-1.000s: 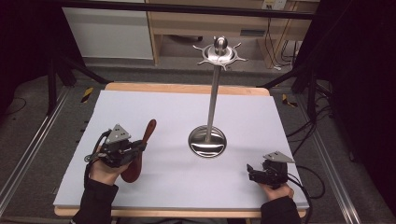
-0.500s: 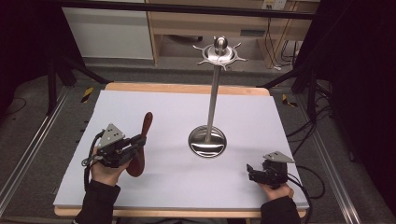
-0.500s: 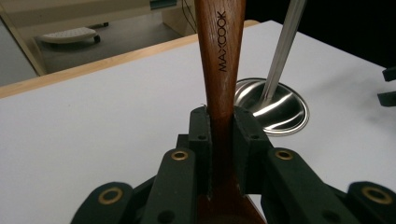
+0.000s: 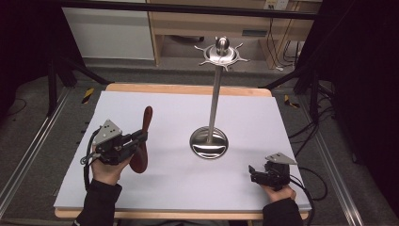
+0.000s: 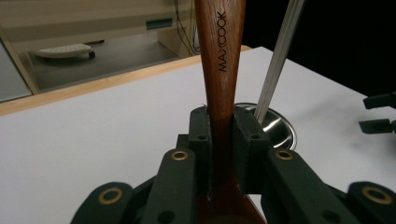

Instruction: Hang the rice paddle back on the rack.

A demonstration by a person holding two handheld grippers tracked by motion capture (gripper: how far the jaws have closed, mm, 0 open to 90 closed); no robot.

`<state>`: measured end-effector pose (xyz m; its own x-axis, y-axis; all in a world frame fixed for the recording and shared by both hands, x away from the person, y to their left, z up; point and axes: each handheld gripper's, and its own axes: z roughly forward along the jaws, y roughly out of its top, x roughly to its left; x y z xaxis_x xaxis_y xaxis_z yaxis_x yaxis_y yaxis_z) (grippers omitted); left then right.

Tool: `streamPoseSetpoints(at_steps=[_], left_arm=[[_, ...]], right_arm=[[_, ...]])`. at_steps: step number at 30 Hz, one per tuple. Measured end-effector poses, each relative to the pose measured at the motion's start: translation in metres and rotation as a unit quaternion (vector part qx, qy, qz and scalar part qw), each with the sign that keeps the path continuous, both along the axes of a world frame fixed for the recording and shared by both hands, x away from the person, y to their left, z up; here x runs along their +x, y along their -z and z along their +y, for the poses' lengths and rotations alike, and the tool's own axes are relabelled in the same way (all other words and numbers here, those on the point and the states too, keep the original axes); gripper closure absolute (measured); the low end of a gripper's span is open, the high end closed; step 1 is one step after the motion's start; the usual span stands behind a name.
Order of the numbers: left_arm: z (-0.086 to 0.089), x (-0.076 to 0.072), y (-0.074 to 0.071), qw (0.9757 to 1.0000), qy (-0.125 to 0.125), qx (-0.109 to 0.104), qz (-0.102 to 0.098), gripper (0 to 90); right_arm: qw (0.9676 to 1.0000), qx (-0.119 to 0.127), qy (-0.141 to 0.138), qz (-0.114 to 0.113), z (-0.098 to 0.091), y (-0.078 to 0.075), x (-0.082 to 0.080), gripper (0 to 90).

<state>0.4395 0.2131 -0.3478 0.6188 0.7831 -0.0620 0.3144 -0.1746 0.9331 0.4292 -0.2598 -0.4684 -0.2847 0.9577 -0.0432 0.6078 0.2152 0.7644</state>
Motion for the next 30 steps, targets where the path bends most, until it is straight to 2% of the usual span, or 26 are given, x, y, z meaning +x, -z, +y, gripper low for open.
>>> streamPoseSetpoints(at_steps=[5,15,30], left_arm=[[-0.007,0.002,-0.008,0.9999,0.007,-0.009,-0.009,78.1],[-0.022,0.011,-0.024,0.9995,0.021,-0.013,-0.020,78.1],[-0.040,0.015,-0.050,0.9984,0.035,-0.010,-0.043,78.1]], right_arm=[[1.0000,0.000,0.000,0.000,0.000,0.000,0.000,13.9],[1.0000,0.001,0.000,-0.002,0.000,0.000,0.000,13.9],[1.0000,0.001,0.000,-0.002,0.000,0.000,0.000,13.9]])
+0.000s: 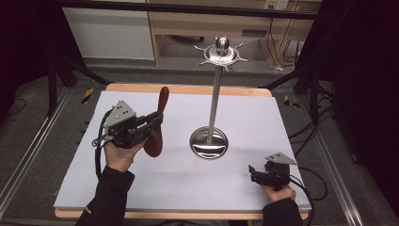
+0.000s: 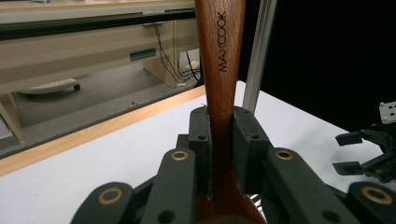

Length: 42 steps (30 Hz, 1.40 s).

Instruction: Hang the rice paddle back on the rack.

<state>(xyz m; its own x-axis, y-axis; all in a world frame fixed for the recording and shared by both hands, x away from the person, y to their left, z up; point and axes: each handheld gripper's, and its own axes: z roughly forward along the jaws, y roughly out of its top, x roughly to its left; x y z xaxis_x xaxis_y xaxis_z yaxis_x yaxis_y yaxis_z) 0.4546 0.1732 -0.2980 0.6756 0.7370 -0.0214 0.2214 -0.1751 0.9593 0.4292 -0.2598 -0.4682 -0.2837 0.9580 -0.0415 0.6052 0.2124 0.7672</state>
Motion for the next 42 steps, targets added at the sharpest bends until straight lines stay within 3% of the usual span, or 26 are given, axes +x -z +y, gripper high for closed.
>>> streamPoseSetpoints(at_steps=[13,14,15,28,42], left_arm=[[-0.008,0.004,-0.016,0.9999,0.006,-0.008,-0.009,78.1],[-0.008,0.007,-0.017,0.9997,0.007,-0.004,-0.024,78.1],[-0.008,0.008,-0.018,0.9996,0.008,-0.006,-0.026,78.1],[-0.019,0.009,-0.031,0.9996,0.015,-0.015,-0.017,78.1],[-0.029,0.011,-0.044,0.9991,0.027,-0.016,-0.028,78.1]], right_arm=[[1.0000,0.000,-0.001,0.000,0.000,0.000,0.000,13.9],[1.0000,0.000,0.000,0.001,0.000,0.000,0.000,13.9],[1.0000,0.000,0.000,-0.001,0.000,0.000,0.000,13.9],[1.0000,-0.001,-0.001,-0.002,0.000,0.000,0.001,13.9],[1.0000,-0.002,-0.002,-0.001,-0.001,0.000,0.001,13.9]])
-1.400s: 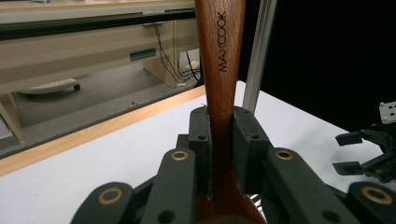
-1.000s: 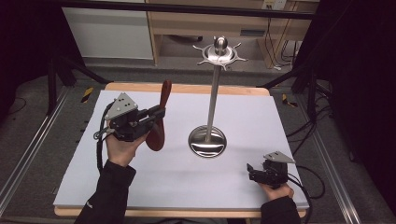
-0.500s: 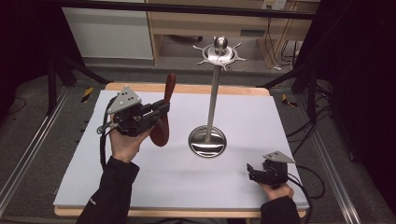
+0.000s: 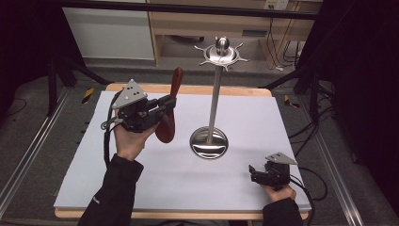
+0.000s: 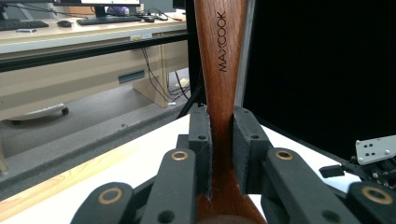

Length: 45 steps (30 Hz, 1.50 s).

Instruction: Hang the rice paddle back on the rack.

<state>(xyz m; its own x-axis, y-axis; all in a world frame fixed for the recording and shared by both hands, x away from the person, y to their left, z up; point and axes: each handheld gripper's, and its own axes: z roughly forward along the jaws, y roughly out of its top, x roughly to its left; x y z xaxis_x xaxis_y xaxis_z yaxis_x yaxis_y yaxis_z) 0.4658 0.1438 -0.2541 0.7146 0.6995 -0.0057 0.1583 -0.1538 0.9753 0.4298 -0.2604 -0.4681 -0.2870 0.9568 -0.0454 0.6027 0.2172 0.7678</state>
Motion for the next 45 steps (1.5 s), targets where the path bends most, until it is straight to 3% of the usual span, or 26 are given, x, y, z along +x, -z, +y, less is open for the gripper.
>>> streamPoseSetpoints(at_steps=[21,45], left_arm=[[-0.017,0.003,-0.015,0.9998,0.015,-0.002,-0.012,78.1],[-0.029,0.008,-0.024,0.9997,0.020,-0.002,-0.012,78.1]], right_arm=[[1.0000,0.002,-0.001,0.000,0.000,0.000,0.000,13.9],[1.0000,0.003,-0.001,0.000,0.000,0.000,0.000,13.9]])
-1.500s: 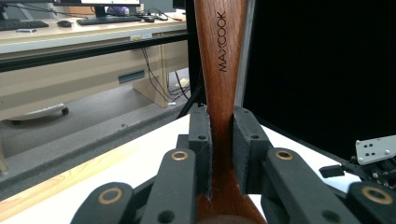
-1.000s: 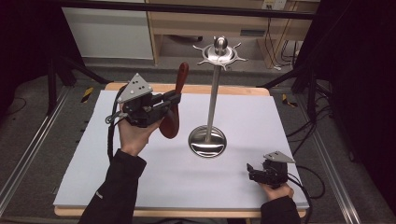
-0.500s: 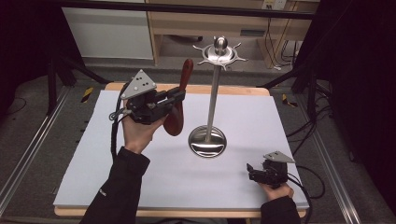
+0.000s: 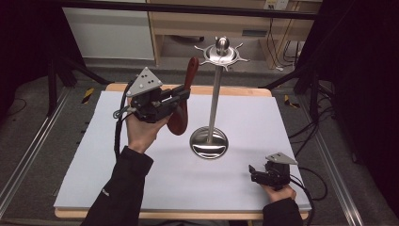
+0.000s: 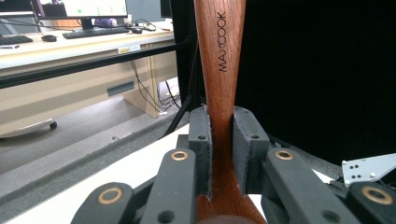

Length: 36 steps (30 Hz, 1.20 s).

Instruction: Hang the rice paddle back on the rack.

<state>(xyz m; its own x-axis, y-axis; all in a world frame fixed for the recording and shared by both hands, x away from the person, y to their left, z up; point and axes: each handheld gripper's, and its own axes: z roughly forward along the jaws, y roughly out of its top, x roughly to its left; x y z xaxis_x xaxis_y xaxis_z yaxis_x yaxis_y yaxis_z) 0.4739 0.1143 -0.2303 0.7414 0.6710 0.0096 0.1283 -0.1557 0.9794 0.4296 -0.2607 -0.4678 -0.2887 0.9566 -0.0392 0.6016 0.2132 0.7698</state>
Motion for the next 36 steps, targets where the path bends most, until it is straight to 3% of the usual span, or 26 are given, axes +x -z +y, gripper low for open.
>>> streamPoseSetpoints(at_steps=[36], left_arm=[[-0.014,0.014,0.003,0.9999,0.004,0.007,0.011,78.0]], right_arm=[[1.0000,0.003,0.001,-0.001,0.000,-0.001,-0.001,13.9]])
